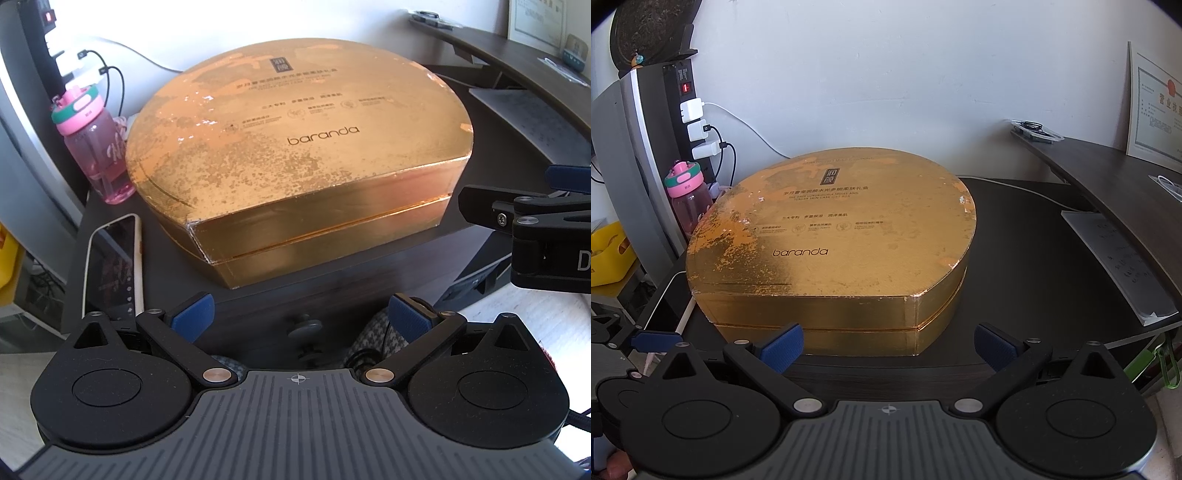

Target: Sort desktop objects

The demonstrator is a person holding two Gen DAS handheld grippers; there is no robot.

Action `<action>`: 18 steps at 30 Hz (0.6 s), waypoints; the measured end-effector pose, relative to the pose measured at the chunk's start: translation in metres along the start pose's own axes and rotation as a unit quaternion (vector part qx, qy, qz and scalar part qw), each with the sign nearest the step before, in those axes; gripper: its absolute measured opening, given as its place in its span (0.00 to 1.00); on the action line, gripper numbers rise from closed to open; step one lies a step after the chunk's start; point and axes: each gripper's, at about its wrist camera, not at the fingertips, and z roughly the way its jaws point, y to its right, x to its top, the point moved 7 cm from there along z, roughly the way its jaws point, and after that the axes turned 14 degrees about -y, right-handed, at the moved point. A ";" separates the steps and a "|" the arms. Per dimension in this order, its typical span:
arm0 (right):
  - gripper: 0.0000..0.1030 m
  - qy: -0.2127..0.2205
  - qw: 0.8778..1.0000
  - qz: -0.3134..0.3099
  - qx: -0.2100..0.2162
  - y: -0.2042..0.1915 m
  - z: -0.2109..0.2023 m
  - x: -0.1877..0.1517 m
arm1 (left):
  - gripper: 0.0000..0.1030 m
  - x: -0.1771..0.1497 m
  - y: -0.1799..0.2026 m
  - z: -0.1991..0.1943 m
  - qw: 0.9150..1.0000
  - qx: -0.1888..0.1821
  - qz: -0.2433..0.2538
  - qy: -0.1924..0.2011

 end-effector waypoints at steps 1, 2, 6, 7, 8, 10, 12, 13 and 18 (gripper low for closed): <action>0.98 0.000 1.000 0.000 0.000 0.000 0.000 0.000 | 1.00 0.000 0.000 0.000 1.000 0.000 0.000 0.000; 0.98 -0.001 1.000 0.000 0.000 0.000 0.001 0.000 | 1.00 0.000 0.000 0.000 1.000 0.000 0.000 -0.001; 0.98 -0.001 1.000 0.000 0.000 -0.001 0.001 -0.001 | 1.00 0.000 0.000 0.001 1.000 -0.001 -0.001 -0.001; 0.98 -0.001 1.000 0.000 0.000 -0.001 0.001 -0.001 | 1.00 0.000 0.000 0.000 1.000 -0.001 -0.001 -0.001; 0.98 -0.002 1.000 0.000 0.000 -0.001 0.001 -0.001 | 1.00 0.000 0.000 0.000 1.000 -0.001 -0.001 -0.001; 0.98 -0.002 1.000 0.000 0.000 -0.001 0.002 -0.001 | 1.00 0.000 0.000 0.000 1.000 -0.001 -0.001 -0.001; 0.98 -0.002 1.000 0.001 0.000 0.001 0.000 -0.001 | 1.00 -0.001 -0.001 0.000 1.000 -0.001 -0.001 -0.002; 0.98 -0.002 1.000 0.001 0.000 0.001 0.001 -0.001 | 1.00 -0.001 -0.001 0.000 1.000 -0.001 -0.001 -0.002; 0.98 -0.002 1.000 0.002 0.000 0.001 0.001 -0.001 | 1.00 -0.001 -0.001 0.001 1.000 -0.001 -0.002 -0.002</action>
